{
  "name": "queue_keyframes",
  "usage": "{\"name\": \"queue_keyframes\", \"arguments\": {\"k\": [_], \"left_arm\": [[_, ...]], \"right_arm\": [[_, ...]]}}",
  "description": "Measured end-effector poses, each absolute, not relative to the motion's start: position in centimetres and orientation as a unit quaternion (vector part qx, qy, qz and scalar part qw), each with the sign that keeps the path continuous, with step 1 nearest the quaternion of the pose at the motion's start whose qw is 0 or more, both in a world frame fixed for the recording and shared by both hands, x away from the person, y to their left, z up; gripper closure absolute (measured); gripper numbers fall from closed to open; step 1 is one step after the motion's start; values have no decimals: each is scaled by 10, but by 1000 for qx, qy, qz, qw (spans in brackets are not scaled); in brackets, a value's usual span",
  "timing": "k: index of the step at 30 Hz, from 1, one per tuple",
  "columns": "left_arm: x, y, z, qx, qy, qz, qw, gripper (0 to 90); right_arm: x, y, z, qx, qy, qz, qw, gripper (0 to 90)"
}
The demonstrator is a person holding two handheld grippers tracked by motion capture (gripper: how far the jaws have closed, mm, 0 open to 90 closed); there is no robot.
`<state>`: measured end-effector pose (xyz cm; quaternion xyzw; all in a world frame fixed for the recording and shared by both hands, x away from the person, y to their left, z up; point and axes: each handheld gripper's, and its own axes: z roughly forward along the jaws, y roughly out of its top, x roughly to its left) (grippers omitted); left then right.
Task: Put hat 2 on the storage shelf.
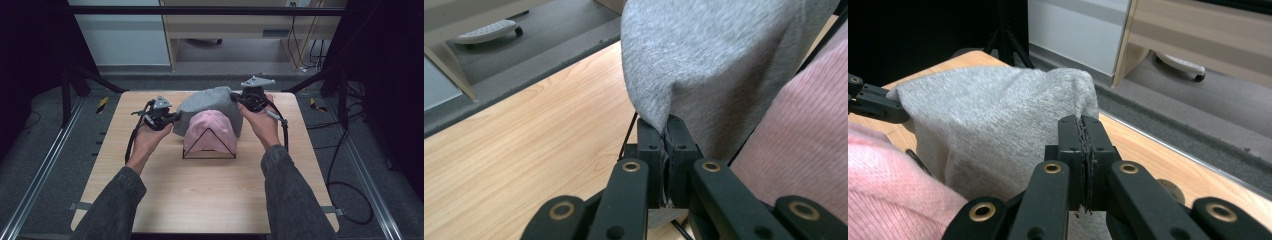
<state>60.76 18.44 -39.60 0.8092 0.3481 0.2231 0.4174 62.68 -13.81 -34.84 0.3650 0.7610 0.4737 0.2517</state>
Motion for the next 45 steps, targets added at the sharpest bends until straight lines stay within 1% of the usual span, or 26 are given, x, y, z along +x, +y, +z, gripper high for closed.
{"name": "queue_keyframes", "arguments": {"k": [9,12,18,24,27,29,30,31,32,35,36,39,40,41,42,43,44,45], "left_arm": [[603,189,-408,811,354,215,414,876],[601,188,-414,818,351,216,402,875],[598,187,-426,822,355,206,395,874],[593,188,-430,820,360,202,397,873],[592,188,-432,818,371,192,395,866],[591,188,-432,814,375,190,400,824],[591,188,-432,810,380,191,403,784],[590,189,-431,805,389,191,406,742],[589,190,-431,801,393,194,408,682],[583,199,-424,794,403,202,409,555],[581,201,-422,791,403,203,412,520],[571,210,-414,787,400,207,421,461],[567,214,-412,789,399,205,420,425],[563,216,-411,791,398,207,416,348],[559,219,-411,794,397,212,409,348],[554,222,-412,797,398,214,402,319],[551,224,-413,798,399,213,399,266],[547,228,-415,798,404,210,396,235]], "right_arm": [[631,-131,-359,370,766,467,241,888],[630,-130,-361,369,769,464,240,887],[627,-130,-368,373,772,459,234,886],[619,-131,-369,371,773,460,232,886],[614,-132,-372,371,776,456,229,883],[612,-131,-374,371,778,454,226,863],[611,-131,-374,371,777,455,225,839],[610,-131,-374,373,777,454,227,799],[608,-132,-373,376,774,457,227,755],[599,-135,-366,374,770,464,230,646],[595,-137,-363,374,768,465,233,599],[582,-146,-357,379,758,470,247,475],[578,-150,-356,385,752,471,254,435],[567,-159,-356,395,742,474,262,380],[567,-159,-356,395,742,474,262,380],[561,-164,-358,398,738,474,269,356],[555,-169,-362,406,733,473,272,323],[551,-172,-365,408,732,470,275,309]]}}
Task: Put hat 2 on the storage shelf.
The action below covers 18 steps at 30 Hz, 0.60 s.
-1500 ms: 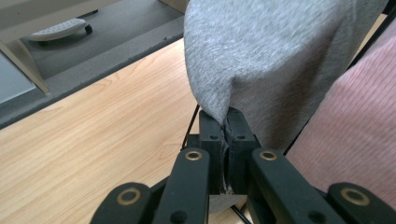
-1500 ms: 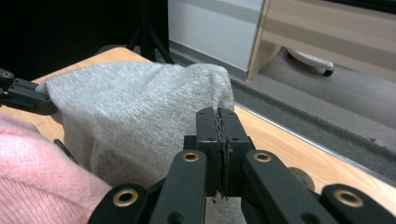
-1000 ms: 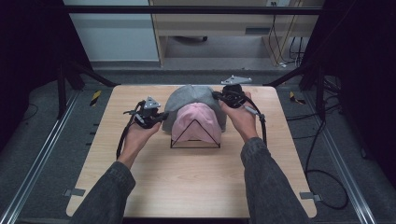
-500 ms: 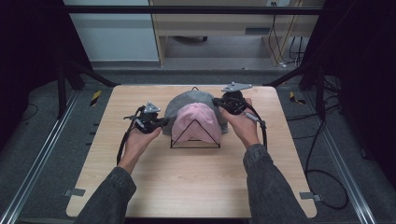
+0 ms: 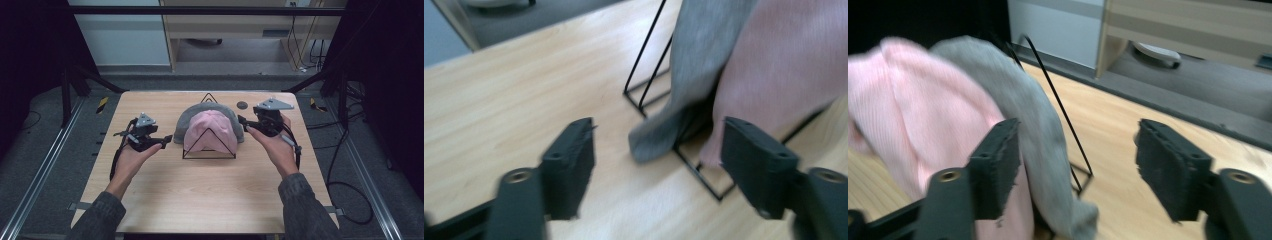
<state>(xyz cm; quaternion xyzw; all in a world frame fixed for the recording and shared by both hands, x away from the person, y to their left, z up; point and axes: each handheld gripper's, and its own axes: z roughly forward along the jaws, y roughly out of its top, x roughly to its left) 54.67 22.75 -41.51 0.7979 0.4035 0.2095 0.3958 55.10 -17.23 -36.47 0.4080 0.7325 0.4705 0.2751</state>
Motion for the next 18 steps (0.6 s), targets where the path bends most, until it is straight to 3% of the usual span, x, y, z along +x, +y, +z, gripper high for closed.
{"name": "queue_keyframes", "arguments": {"k": [6,18], "left_arm": [[529,240,-430,813,405,196,368,123],[497,268,-473,831,414,165,333,68]], "right_arm": [[528,-194,-395,437,730,450,271,224],[486,-204,-463,472,761,383,229,94]]}}
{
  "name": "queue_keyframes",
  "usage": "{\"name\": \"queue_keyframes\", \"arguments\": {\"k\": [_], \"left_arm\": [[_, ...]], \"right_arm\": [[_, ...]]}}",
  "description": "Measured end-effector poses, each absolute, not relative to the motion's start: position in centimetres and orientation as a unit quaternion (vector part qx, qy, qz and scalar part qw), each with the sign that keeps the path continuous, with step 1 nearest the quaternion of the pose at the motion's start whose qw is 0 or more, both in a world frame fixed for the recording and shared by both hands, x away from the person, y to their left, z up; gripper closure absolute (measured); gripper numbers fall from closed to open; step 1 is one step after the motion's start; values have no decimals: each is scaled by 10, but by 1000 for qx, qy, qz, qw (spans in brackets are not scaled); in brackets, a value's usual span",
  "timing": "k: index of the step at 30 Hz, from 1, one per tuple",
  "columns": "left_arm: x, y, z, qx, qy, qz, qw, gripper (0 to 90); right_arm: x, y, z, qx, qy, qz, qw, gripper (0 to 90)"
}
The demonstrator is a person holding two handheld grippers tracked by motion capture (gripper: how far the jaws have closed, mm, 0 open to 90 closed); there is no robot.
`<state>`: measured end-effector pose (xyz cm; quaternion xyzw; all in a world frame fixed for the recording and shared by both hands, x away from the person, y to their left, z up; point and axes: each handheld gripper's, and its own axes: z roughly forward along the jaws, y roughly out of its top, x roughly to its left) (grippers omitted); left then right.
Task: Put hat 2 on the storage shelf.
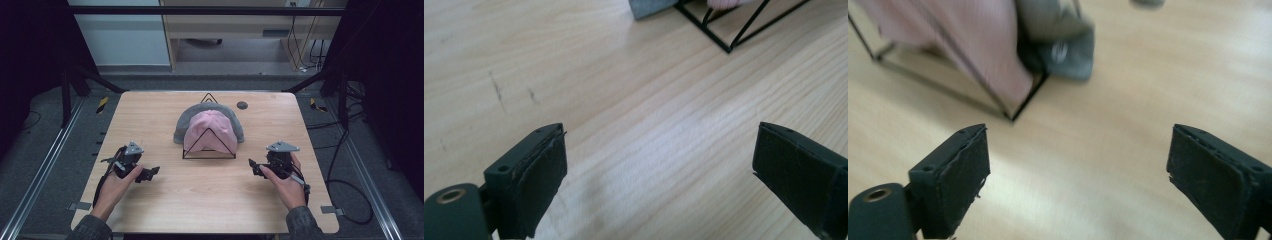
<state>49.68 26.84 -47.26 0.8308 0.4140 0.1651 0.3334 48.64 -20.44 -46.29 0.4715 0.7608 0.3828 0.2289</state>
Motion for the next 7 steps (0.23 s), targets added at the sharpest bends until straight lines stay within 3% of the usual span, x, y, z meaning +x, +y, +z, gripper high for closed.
{"name": "queue_keyframes", "arguments": {"k": [7], "left_arm": [[491,274,-477,828,422,183,321,61]], "right_arm": [[474,-212,-481,503,759,368,190,98]]}}
